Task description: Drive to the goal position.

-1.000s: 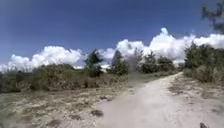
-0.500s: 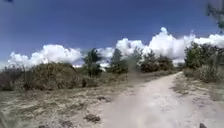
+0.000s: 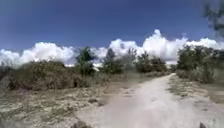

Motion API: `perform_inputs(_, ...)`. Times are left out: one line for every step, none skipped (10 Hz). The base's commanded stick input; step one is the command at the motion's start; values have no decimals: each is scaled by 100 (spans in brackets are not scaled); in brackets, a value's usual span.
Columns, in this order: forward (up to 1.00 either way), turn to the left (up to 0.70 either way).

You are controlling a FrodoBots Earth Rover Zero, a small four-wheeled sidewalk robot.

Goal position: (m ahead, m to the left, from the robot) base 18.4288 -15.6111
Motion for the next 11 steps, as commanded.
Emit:
perform_inputs(45, -27)
perform_inputs(45, -27)
perform_inputs(45, 2)
perform_inputs(45, 2)
perform_inputs(45, 2)
perform_inputs(45, 2)
perform_inputs(45, 2)
perform_inputs(45, 2)
perform_inputs(45, 2)
perform_inputs(45, 2)
perform_inputs(45, 2)
